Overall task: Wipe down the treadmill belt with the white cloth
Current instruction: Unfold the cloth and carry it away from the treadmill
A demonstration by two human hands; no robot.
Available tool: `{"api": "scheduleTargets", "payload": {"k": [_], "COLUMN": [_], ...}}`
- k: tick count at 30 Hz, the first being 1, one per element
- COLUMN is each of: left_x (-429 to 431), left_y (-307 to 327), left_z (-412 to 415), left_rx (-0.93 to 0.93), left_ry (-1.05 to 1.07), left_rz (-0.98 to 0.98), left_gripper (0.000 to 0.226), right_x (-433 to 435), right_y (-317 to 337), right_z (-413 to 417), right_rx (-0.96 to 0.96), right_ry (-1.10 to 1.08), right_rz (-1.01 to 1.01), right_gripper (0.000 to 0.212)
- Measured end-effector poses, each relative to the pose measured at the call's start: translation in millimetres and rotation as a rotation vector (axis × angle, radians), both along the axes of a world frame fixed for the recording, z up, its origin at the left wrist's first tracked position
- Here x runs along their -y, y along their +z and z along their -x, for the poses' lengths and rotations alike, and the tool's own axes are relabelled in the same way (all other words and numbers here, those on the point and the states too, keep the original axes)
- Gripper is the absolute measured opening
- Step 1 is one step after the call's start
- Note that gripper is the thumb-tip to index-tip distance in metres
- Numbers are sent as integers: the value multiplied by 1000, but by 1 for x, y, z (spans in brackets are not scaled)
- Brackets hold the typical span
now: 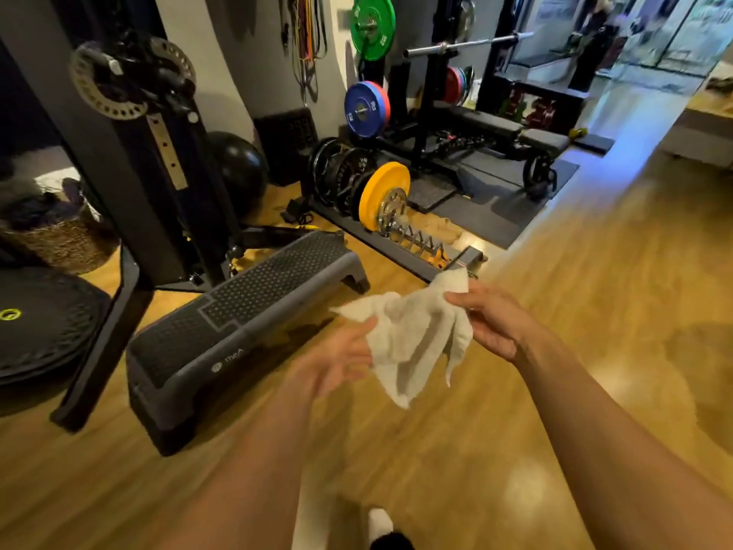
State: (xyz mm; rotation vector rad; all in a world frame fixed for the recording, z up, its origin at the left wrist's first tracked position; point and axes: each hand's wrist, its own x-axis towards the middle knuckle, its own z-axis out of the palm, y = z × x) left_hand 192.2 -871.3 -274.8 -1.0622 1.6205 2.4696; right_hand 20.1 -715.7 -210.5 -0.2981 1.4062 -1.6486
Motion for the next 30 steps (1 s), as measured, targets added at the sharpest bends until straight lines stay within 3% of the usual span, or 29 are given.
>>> {"api": "scheduleTargets", "payload": {"k": [2, 6, 9, 11, 12, 14, 16, 18, 20, 22, 23, 25, 27, 30], "left_x": [-2, 55, 130, 179, 202, 244, 281, 325, 365, 411, 433, 467, 499, 541], "left_y": [-17, -17, -10, -7, -6, -3, 4, 4, -3, -26, -41, -71, -100, -141], "left_z": [23, 53, 38, 25, 18, 2, -18, -45, -74, -100, -109, -123, -138, -153], "left_rx": [111, -26, -109, -52, -3, 145, 181, 145, 117, 217, 359, 634, 727, 790], "left_ry": [-51, 326, 741, 923, 981, 1016, 990, 891, 698, 490, 350, 114, 66, 162], "left_rz": [40, -83, -80, 8, 77, 270, 387, 355, 292, 332, 462, 721, 801, 768], "left_gripper": [47, 33, 21, 12, 9, 8, 11, 18, 10, 26, 35, 35, 25, 27], "right_x": [43, 120, 178, 219, 241, 288, 331, 381, 429, 479, 505, 553, 596, 653], "right_y": [2, 17, 11, 3, -2, -12, -17, -21, -33, -57, -71, -101, -126, -164], "right_z": [4, 42, 78, 88, 88, 78, 65, 50, 37, 23, 15, -3, -21, -43], "right_rx": [-25, -126, -529, -880, -972, -975, -794, -566, -526, -800, -986, -1302, -1469, -1595], "right_ry": [123, 206, 110, 112, 149, 252, 313, 460, 677, 867, 943, 1027, 1039, 967], "right_rz": [-29, 38, -203, -346, -346, -320, -345, -338, -312, -360, -381, -380, -403, -504], "right_gripper": [35, 35, 49, 43, 31, 20, 16, 18, 27, 41, 43, 28, 12, 22]}}
